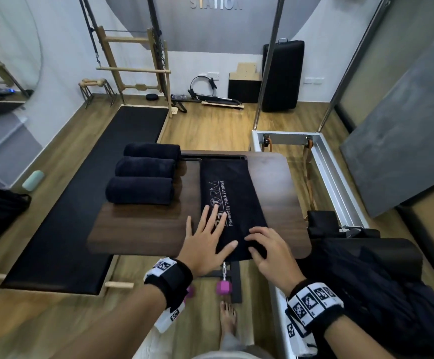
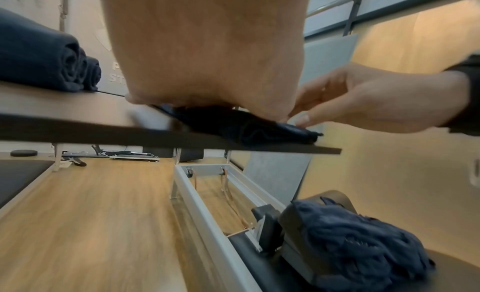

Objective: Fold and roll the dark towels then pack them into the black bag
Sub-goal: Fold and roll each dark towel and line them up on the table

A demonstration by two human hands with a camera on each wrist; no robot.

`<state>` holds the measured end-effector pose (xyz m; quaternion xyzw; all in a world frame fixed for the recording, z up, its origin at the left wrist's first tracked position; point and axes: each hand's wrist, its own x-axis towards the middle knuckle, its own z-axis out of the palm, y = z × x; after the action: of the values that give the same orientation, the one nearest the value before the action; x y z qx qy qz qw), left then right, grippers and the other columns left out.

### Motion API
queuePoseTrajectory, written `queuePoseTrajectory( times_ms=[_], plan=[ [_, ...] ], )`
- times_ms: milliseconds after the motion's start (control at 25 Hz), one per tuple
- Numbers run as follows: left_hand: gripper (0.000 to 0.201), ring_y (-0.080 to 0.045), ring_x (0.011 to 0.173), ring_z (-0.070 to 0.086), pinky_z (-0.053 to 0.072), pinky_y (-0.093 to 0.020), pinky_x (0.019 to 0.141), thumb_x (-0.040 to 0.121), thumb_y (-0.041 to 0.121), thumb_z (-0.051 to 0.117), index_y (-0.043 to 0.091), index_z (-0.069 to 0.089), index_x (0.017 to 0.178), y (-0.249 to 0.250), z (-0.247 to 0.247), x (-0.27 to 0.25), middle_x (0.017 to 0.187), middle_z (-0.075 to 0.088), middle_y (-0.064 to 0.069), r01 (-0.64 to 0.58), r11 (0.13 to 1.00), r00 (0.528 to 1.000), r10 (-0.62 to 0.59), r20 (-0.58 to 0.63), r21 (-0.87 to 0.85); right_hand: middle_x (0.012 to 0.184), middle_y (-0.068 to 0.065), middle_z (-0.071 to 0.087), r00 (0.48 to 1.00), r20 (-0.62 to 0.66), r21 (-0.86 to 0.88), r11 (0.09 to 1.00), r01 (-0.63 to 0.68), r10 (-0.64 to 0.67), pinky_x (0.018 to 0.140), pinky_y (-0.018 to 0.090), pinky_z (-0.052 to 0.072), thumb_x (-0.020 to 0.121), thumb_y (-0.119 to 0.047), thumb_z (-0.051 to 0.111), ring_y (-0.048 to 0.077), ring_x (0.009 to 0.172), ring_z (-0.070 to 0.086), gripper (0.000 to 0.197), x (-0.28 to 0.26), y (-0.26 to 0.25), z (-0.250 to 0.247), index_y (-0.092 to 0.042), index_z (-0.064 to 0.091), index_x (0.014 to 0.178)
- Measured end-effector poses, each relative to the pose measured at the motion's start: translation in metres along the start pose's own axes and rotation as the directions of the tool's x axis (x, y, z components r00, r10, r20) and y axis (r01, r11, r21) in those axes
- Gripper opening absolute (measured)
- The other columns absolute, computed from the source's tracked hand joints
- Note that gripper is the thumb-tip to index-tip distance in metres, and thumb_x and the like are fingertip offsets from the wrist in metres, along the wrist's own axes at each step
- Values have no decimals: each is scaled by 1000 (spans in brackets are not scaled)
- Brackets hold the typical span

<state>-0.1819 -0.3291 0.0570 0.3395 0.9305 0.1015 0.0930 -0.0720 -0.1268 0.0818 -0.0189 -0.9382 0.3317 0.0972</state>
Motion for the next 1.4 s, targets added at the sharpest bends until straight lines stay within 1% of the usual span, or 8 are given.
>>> queuePoseTrajectory(
  times_ms=[160, 280, 360, 440, 640, 1040, 1240, 1400],
  plan=[
    [103, -19, 162, -19, -6, -62, 128, 94, 89, 27, 22, 6, 169, 9, 11, -43, 177, -10, 4, -86, 993, 994, 90, -61, 76, 147, 1, 54, 997, 75, -54, 998, 36, -32, 117, 39, 40, 88, -38, 81, 17, 141, 46, 50, -16, 2, 5, -16, 69, 132],
    [72, -23, 164, 6, 16, -58, 129, 102, 47, 56, 21, 31, 165, 7, 11, -61, 176, 15, 1, -133, 989, 983, 140, -117, 66, 156, 3, 46, 992, 115, -132, 990, 57, -42, 121, 42, 36, 85, -30, 85, 20, 148, 39, 62, -22, 3, 8, -16, 62, 141],
    [53, -24, 147, 43, 45, -47, 112, 93, 22, 74, 20, 61, 144, 6, 5, -64, 155, 52, 0, -150, 989, 956, 145, -256, 2, 157, 4, 45, 994, 101, -163, 984, 69, -53, 121, 41, 36, 86, -20, 84, 21, 148, 38, 61, -22, 3, 10, -16, 60, 142],
    [33, -21, 115, 59, 53, -38, 86, 86, 16, 83, 19, 75, 117, 6, 3, -63, 124, 67, 4, -177, 984, 904, 169, -393, 16, 156, 4, 46, 995, 82, -178, 981, 72, -58, 121, 36, 34, 85, -16, 82, 21, 148, 38, 60, -21, 3, 10, -16, 61, 141],
    [13, -19, 91, 58, 45, -35, 73, 93, 19, 78, 20, 77, 106, 4, -5, -60, 98, 68, 9, -165, 986, 874, 147, -463, 3, 151, 5, 51, 995, 78, -197, 977, 81, -67, 118, 37, 38, 86, -11, 80, 22, 144, 43, 53, -19, 0, 8, -14, 64, 137],
    [20, -14, 99, 55, 39, -37, 92, 102, 30, 59, 26, 58, 122, 0, -16, -44, 99, 58, 15, 105, 923, 940, -213, -265, -371, 115, 5, 66, 989, -7, -255, 957, 139, -146, 87, 42, 51, 93, 0, 70, 26, 111, 61, 18, 0, -5, -5, -8, 76, 107],
    [14, -13, 87, 53, 39, -38, 87, 103, 35, 58, 29, 46, 108, -5, -12, -39, 89, 53, 15, 150, 888, 928, -279, -248, -435, 100, -2, 68, 994, 51, -155, 984, -91, 100, 86, 40, 46, 99, -5, 58, 26, 96, 60, 27, 15, -1, -5, -25, 66, 115],
    [18, -17, 81, 60, 45, -39, 74, 101, 42, 64, 29, 52, 100, -6, -14, -32, 80, 61, 11, 212, 823, 911, -361, -198, -527, 82, -4, 65, 987, 30, -21, 987, -158, 158, 75, 43, 55, 94, -3, 66, 24, 82, 62, 23, 24, 1, -9, -26, 64, 93]
  ],
)
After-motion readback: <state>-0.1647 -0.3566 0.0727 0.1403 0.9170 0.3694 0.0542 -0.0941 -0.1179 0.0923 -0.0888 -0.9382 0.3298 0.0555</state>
